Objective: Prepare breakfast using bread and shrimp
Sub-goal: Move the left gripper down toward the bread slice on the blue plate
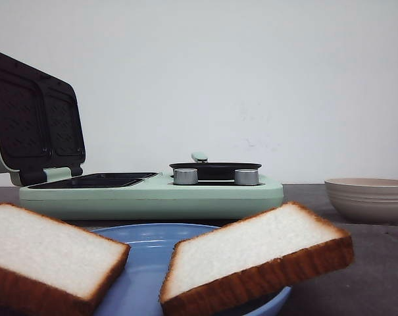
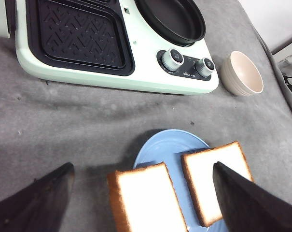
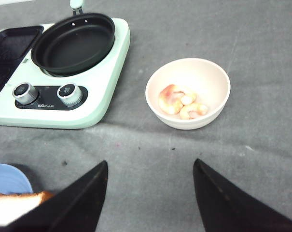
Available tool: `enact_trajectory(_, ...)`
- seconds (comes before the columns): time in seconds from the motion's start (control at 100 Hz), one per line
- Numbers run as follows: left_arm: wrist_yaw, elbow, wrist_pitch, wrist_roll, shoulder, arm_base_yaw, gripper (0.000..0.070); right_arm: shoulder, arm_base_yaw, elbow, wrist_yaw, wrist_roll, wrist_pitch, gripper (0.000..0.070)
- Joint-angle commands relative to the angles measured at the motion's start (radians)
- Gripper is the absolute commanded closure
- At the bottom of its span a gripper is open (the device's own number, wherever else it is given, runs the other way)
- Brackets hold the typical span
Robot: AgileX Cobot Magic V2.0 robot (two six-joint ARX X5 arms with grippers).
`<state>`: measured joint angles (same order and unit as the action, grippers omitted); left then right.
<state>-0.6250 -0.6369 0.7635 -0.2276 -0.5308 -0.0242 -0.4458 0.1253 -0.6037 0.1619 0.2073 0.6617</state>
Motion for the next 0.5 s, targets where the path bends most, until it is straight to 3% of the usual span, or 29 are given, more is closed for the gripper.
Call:
enact_trajectory(0.0, -0.003, -0.013, 0.006, 0.002, -0.003, -0.002, 0.0186, -0.002, 0.002, -0.017, -0.003, -0.012, -0.005, 0.0349)
enact_trajectory(0.11, -0.003, -0.013, 0.033, 0.002, -0.004, -0.002, 0.0186, -0.002, 0.002, -0.017, 0.018, 0.005, 0.022, 0.0349)
enact_trajectory(0.49, -0.021, -0.013, 0.165, 0.027, -0.006, 0.012, 0.0185, -0.043, 0.003, -0.017, 0.251, 0.074, 0.128, 0.0323)
